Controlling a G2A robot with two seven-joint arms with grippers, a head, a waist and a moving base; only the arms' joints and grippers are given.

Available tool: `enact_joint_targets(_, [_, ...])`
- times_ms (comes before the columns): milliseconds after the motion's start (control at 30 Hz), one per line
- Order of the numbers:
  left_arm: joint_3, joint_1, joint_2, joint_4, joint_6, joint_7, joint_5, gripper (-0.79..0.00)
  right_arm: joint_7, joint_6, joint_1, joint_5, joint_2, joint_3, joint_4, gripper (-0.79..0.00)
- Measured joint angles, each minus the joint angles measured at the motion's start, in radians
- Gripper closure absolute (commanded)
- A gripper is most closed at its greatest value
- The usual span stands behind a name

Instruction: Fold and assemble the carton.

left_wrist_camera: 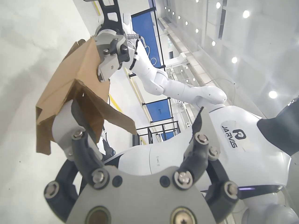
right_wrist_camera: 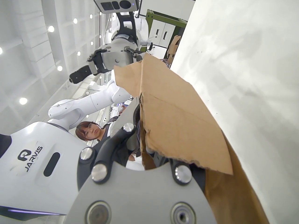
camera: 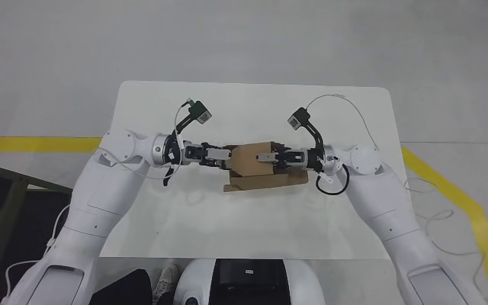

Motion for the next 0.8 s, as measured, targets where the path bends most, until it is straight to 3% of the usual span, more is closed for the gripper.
enact_joint_targets(800, [-0.004,-0.007,0.005,0.026,0.005,0.005,0.005,-0.785,0.067,0.063,0.013,0.036,-0.019,-0.088,-0.045,0.000])
